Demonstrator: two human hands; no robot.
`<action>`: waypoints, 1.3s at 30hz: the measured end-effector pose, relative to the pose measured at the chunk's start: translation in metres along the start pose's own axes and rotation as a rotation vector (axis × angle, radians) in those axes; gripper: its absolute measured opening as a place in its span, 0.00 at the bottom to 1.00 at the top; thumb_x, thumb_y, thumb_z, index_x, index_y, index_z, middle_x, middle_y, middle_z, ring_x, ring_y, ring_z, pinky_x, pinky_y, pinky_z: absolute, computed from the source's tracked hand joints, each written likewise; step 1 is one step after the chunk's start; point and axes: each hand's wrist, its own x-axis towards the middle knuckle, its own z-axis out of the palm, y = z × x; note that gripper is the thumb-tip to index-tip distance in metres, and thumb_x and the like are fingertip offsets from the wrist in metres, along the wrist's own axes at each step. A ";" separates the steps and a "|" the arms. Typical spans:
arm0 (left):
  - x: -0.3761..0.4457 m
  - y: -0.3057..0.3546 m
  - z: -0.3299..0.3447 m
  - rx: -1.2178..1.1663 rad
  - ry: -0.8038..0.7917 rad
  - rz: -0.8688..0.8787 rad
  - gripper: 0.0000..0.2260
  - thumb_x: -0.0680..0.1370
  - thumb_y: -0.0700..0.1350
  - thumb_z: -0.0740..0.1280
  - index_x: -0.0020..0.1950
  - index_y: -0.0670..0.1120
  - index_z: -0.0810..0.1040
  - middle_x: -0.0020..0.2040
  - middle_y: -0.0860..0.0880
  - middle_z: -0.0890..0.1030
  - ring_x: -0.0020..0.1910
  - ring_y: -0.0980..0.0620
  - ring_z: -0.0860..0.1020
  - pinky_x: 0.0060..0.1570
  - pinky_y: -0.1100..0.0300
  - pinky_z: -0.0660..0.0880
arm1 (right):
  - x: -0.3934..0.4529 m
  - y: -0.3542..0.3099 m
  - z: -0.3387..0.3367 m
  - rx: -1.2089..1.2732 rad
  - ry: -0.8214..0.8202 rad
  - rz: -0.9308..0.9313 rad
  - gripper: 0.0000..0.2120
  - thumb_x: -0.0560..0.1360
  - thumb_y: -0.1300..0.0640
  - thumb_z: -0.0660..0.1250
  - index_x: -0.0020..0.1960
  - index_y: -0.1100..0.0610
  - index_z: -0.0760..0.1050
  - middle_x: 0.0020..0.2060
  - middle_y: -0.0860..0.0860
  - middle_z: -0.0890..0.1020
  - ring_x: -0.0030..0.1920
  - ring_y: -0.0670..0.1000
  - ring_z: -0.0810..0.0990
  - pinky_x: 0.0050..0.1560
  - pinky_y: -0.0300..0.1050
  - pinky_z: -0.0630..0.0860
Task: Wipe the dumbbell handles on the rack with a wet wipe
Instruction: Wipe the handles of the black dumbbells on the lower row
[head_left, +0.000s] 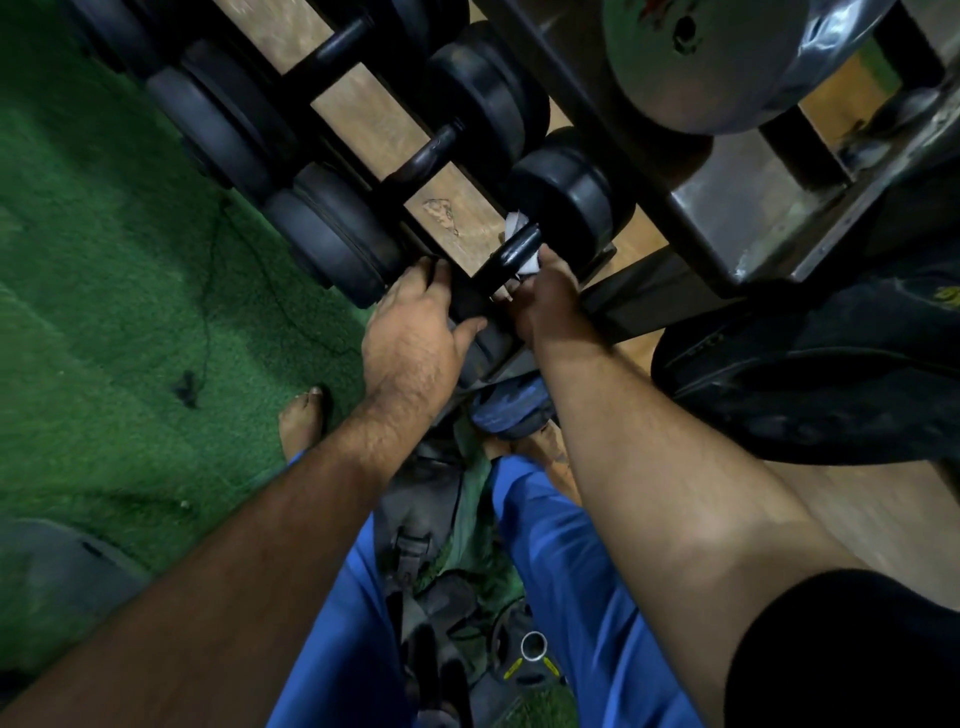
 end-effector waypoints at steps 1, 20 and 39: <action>0.000 0.001 -0.001 -0.004 -0.001 0.000 0.33 0.75 0.58 0.69 0.75 0.43 0.66 0.75 0.44 0.67 0.73 0.46 0.66 0.70 0.51 0.67 | 0.001 0.003 -0.003 -0.023 -0.018 0.010 0.21 0.80 0.50 0.61 0.67 0.62 0.74 0.41 0.58 0.81 0.35 0.55 0.79 0.36 0.44 0.76; -0.001 0.007 -0.006 0.000 -0.050 -0.033 0.33 0.76 0.57 0.68 0.77 0.44 0.63 0.76 0.44 0.64 0.74 0.45 0.64 0.71 0.51 0.65 | -0.025 -0.008 -0.016 -0.213 -0.218 -0.011 0.18 0.78 0.58 0.53 0.33 0.57 0.74 0.23 0.50 0.76 0.23 0.48 0.76 0.27 0.32 0.70; 0.002 0.017 -0.012 0.078 -0.074 -0.053 0.34 0.76 0.56 0.70 0.76 0.42 0.64 0.75 0.43 0.66 0.72 0.44 0.68 0.68 0.51 0.68 | -0.030 -0.017 0.000 -0.126 -0.085 -0.020 0.15 0.74 0.46 0.57 0.48 0.56 0.76 0.36 0.53 0.81 0.36 0.54 0.79 0.33 0.38 0.75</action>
